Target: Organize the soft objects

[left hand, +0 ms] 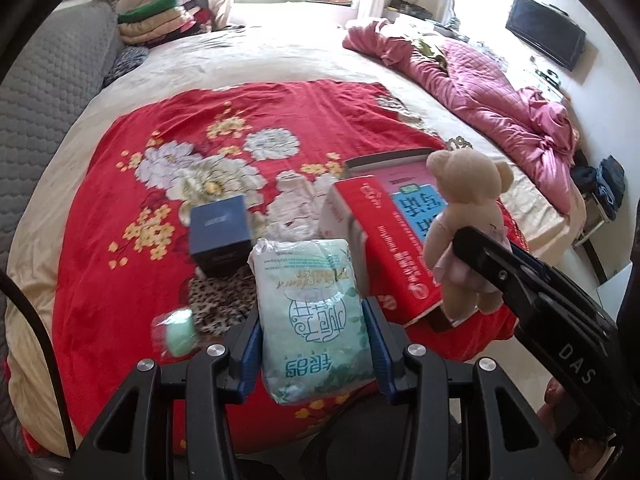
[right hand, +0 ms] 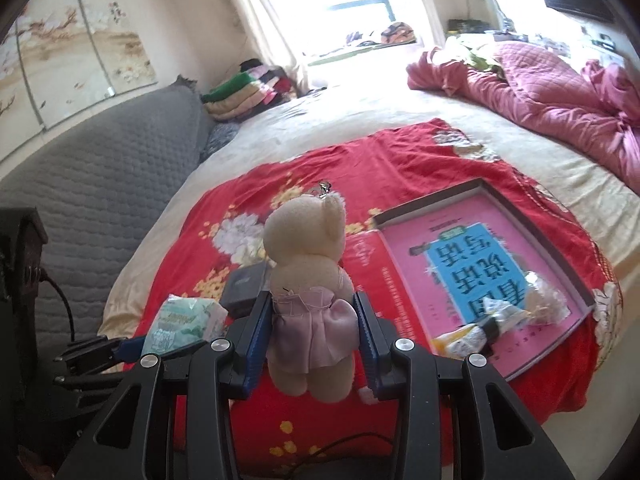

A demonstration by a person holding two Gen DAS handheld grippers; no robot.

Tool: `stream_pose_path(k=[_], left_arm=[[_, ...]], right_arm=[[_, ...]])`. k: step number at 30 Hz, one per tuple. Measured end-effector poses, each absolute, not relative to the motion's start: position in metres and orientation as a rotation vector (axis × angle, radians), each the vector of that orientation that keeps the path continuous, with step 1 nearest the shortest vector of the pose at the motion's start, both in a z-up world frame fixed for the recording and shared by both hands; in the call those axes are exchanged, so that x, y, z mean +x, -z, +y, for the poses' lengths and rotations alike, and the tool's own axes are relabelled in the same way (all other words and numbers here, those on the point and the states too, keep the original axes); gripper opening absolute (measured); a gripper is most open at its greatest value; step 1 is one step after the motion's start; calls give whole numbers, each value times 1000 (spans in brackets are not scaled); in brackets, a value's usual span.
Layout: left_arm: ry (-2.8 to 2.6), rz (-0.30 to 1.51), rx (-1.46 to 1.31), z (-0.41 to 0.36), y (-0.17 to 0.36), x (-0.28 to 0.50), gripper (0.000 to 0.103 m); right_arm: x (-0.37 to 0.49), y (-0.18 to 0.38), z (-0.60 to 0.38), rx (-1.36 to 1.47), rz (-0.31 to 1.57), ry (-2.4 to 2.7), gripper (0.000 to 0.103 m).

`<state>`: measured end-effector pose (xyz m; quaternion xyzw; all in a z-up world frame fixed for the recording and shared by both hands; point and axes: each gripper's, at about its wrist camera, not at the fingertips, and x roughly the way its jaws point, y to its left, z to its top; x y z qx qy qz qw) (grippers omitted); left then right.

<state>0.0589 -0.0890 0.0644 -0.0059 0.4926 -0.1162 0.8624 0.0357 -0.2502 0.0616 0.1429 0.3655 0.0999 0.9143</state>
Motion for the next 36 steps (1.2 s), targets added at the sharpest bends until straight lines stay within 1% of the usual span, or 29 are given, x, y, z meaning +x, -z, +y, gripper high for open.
stream_pose_path(k=[16, 36], left_arm=[[365, 1006, 76, -169, -77, 70, 46], [442, 1017, 124, -226, -66, 95, 46]], right_arm=[[29, -69, -324, 372, 720, -64, 41], [21, -53, -397, 468, 714, 89, 41]])
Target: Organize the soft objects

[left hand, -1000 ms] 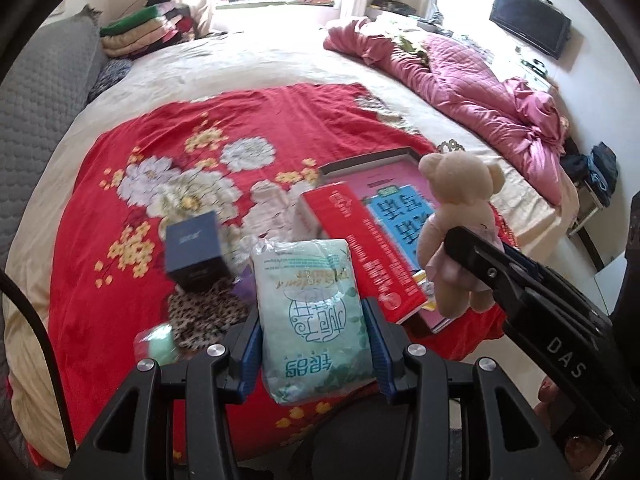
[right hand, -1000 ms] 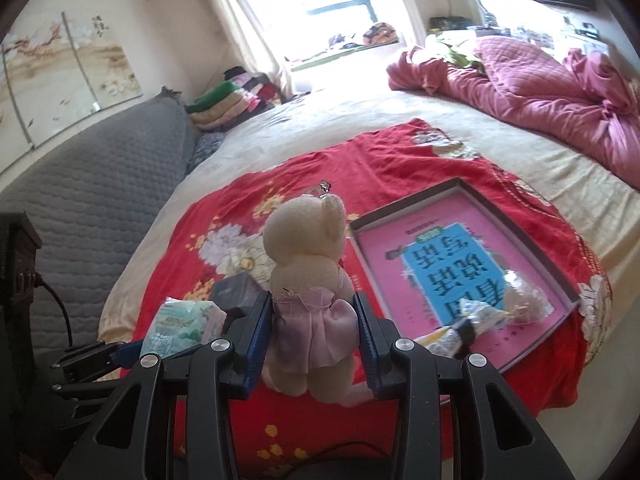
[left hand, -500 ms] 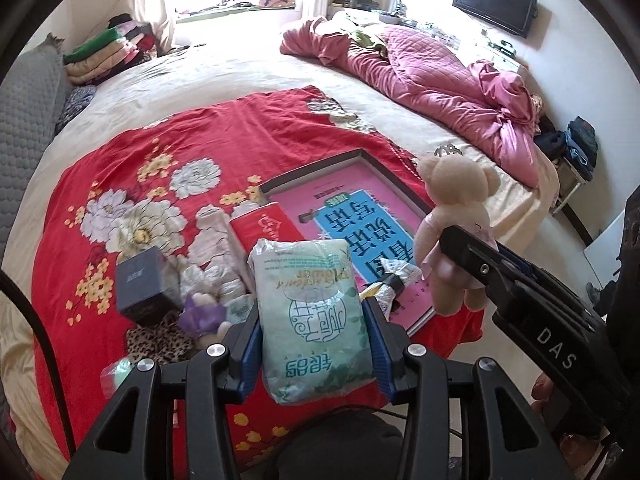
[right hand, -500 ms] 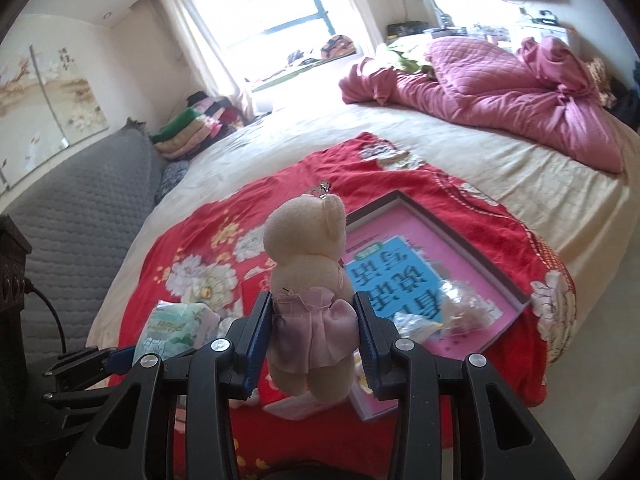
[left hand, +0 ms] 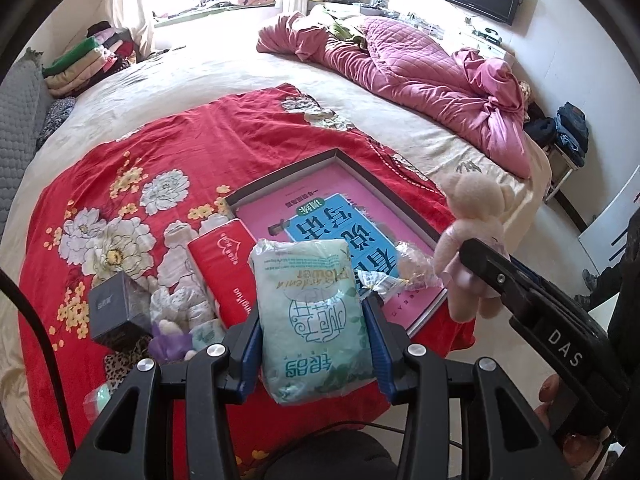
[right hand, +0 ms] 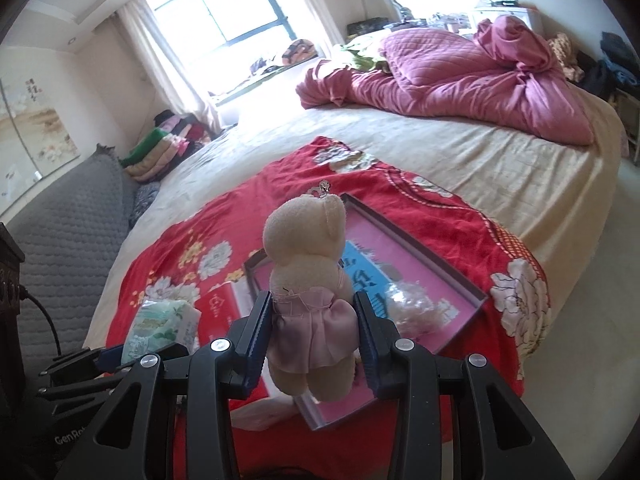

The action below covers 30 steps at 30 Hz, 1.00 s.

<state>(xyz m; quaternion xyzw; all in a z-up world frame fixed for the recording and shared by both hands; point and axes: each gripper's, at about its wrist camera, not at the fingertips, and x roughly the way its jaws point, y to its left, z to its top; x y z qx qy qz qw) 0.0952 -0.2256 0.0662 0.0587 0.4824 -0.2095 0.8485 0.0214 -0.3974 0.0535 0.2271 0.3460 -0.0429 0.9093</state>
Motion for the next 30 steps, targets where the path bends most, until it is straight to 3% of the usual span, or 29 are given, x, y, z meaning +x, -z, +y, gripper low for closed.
stream_pose_path(k=[30], left_arm=[[474, 1147, 217, -289, 3, 151, 46]], right_arm=[[38, 6, -427, 486, 875, 164, 41]])
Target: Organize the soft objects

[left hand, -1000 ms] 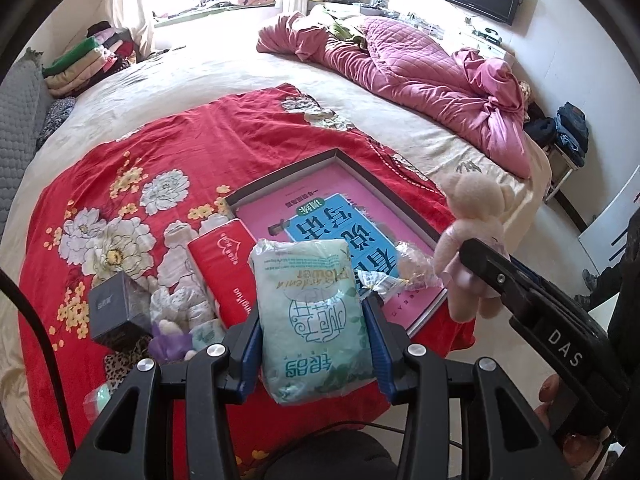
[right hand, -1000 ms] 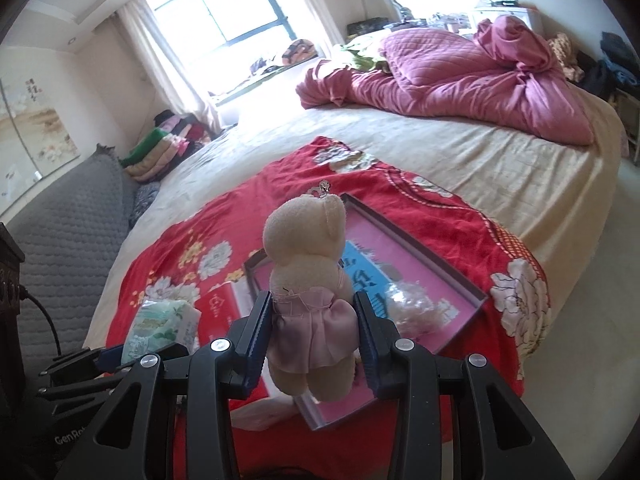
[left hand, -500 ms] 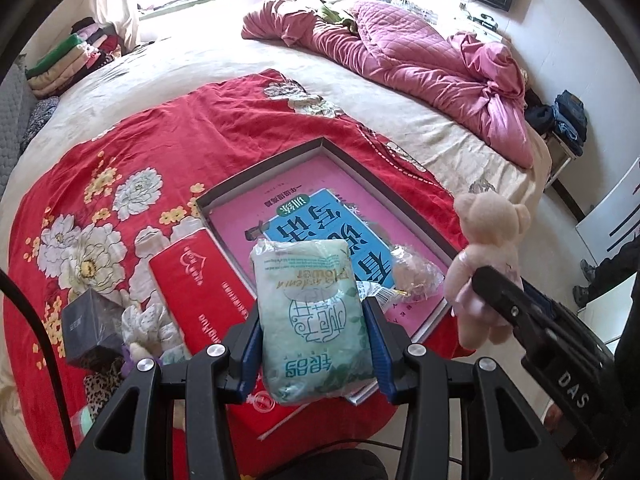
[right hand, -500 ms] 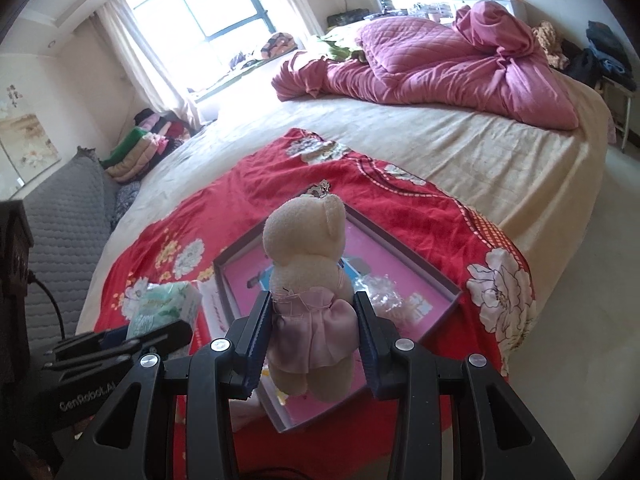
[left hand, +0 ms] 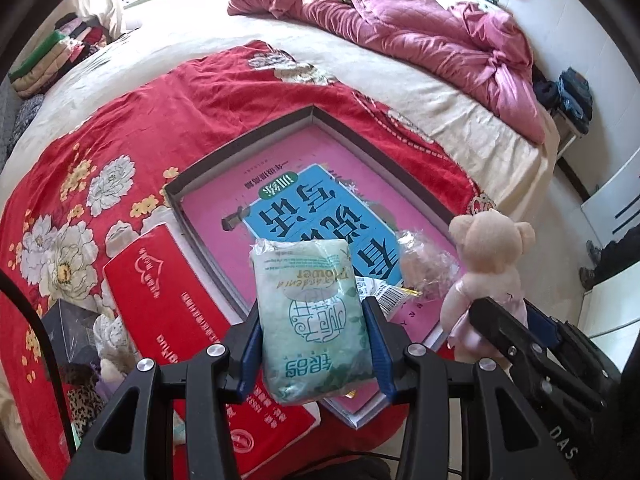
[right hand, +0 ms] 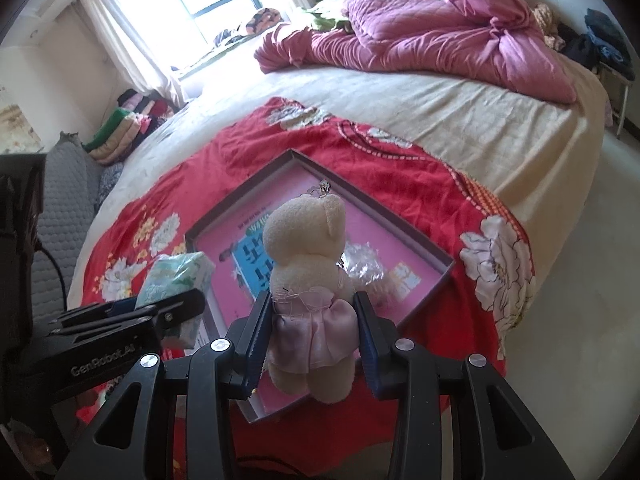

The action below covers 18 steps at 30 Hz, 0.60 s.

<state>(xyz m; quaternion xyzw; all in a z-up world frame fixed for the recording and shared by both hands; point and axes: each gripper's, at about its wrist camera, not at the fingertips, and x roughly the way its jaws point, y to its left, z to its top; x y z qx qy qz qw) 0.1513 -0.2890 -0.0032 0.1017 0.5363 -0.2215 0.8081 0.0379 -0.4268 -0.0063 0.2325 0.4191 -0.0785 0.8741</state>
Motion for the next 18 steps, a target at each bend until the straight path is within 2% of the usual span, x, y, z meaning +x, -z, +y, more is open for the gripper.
stream_pose_path(k=[18], left_arm=[[443, 1244, 250, -308, 46, 186, 46]], right_arm=[[45, 34, -421, 493, 954, 126, 41]])
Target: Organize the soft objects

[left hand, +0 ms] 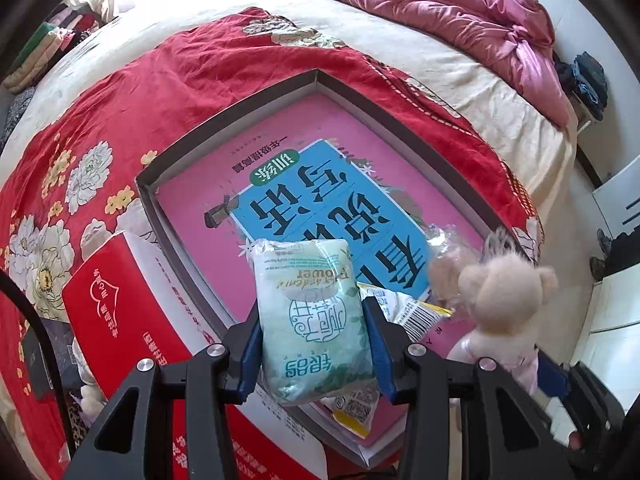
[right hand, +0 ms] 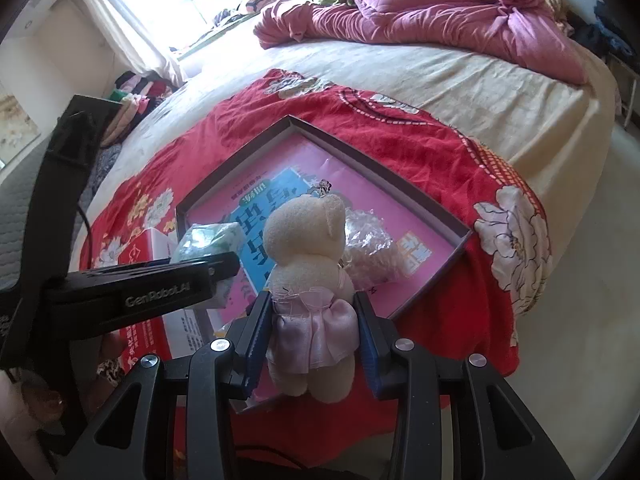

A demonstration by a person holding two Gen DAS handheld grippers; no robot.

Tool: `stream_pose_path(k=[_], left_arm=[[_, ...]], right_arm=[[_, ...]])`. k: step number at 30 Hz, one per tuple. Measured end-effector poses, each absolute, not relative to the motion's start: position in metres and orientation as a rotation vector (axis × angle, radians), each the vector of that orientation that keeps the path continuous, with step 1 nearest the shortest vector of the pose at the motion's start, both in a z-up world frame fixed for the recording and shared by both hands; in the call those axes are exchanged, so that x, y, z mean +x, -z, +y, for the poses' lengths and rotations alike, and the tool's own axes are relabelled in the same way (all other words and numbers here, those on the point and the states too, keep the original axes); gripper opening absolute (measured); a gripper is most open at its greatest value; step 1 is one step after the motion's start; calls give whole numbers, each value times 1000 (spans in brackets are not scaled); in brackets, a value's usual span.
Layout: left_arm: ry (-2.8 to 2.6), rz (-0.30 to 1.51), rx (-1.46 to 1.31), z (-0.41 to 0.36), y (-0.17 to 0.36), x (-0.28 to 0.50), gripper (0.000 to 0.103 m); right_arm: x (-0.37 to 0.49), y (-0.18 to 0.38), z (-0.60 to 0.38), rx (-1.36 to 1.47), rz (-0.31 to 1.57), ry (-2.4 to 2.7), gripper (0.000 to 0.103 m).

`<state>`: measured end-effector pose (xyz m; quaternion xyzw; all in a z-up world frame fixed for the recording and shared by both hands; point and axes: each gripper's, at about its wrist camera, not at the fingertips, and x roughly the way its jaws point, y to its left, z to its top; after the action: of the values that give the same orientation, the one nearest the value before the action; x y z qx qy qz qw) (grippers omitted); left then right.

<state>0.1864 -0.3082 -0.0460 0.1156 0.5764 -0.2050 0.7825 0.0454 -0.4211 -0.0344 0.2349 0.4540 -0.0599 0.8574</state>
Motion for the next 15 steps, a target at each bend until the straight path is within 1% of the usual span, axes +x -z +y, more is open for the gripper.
stream_pose_path(k=[15], left_arm=[[457, 1254, 248, -313, 57, 193, 46]], right_arm=[[56, 59, -416, 450, 1015, 124, 41]])
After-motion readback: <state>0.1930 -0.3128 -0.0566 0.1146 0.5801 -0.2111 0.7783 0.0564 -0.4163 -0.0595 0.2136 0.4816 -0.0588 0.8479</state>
